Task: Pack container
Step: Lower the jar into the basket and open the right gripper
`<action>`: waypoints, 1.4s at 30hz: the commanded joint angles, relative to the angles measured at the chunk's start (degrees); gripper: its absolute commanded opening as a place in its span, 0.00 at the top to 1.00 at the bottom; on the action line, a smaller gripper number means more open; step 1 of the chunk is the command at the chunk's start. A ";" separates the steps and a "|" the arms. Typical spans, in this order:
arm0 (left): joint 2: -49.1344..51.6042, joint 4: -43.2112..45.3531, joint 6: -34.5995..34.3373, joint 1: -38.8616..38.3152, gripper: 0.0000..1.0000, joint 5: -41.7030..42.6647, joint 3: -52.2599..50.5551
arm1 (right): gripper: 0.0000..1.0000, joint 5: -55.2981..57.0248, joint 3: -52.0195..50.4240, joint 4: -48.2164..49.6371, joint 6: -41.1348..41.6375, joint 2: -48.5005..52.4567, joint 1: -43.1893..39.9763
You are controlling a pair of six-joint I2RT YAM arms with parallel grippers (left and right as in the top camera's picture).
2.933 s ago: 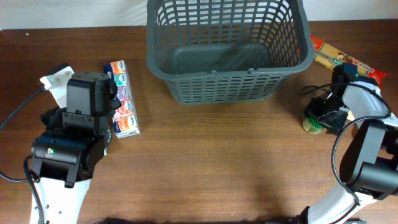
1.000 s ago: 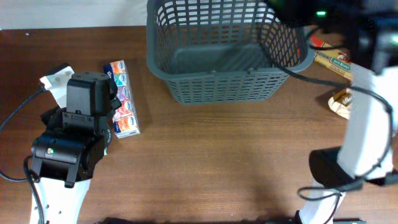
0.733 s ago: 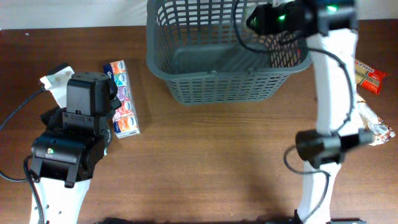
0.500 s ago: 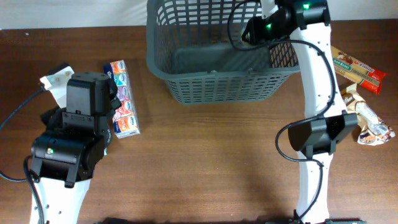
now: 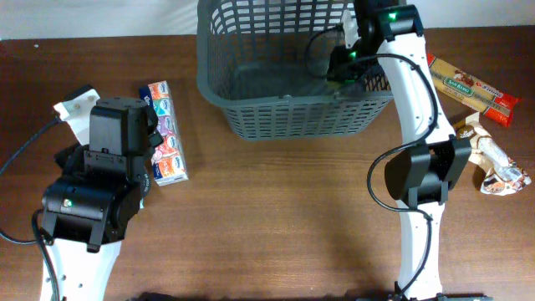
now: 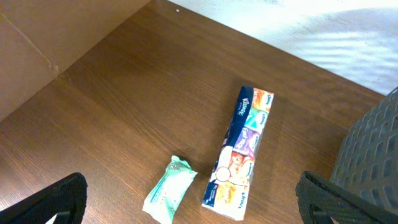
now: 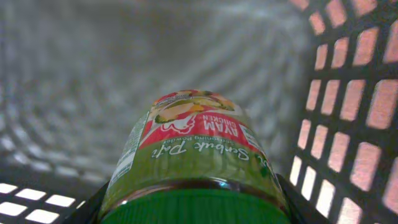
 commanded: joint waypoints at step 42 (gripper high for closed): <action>-0.17 0.11 0.70 0.37 0.01 0.24 0.66 | 0.20 -2.51 1.51 1.14 -0.07 -0.52 -0.02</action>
